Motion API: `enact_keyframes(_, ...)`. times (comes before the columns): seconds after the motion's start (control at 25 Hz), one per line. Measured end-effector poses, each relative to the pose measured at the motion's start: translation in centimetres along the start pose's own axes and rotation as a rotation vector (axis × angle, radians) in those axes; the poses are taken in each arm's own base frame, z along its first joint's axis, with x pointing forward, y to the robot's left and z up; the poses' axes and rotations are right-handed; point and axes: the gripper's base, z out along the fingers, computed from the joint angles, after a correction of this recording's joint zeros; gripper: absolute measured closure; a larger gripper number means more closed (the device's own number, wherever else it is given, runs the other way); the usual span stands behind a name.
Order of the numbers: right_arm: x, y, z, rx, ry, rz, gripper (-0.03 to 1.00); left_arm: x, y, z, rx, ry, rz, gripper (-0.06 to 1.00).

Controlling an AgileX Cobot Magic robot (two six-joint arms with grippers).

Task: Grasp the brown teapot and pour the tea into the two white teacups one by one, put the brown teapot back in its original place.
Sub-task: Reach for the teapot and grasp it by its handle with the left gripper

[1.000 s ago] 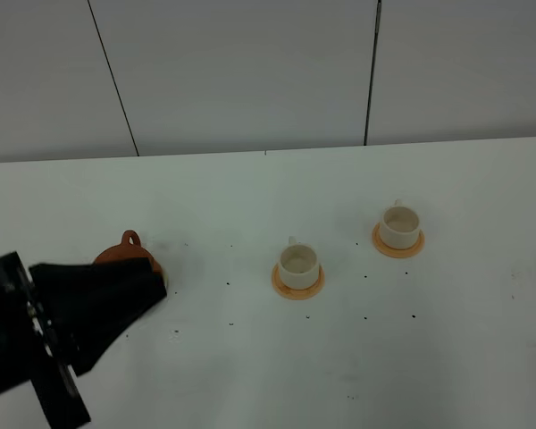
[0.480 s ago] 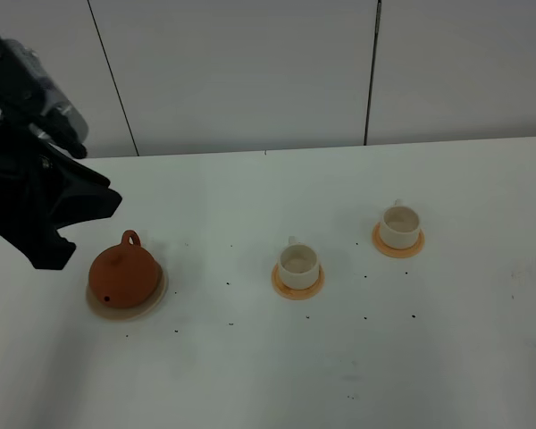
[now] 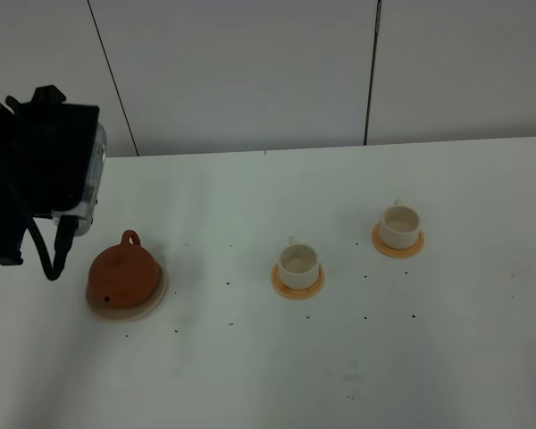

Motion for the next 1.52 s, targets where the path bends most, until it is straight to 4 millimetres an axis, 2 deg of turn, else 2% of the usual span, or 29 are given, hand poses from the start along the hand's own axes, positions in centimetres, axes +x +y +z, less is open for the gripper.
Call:
enact_keyframes(0.24,0.0,0.0,0.0,0.000,0.000,-0.001,0.91,2.5,2.2,5.2,0.022,0.217,0.171,0.70)
enact_keyframes(0.4,0.0,0.0,0.0,0.000,0.000,0.000,0.90,2.9,3.8,6.7,-0.089,0.256,0.240,0.70)
enact_keyframes(0.56,0.0,0.0,0.0,0.000,0.000,0.000,0.90,2.5,4.5,6.8,-0.166,0.232,0.311,0.70)
enact_keyframes(0.88,0.0,0.0,0.0,0.000,0.000,0.000,0.88,1.8,4.3,6.9,-0.154,0.156,0.357,0.71)
enact_keyframes(1.2,0.0,0.0,0.0,0.000,0.000,0.000,0.87,1.7,4.2,6.9,-0.142,0.144,0.403,0.87)
enact_keyframes(1.52,0.0,0.0,0.0,0.000,0.000,0.000,0.86,1.7,4.4,7.4,-0.140,0.136,0.424,0.89)
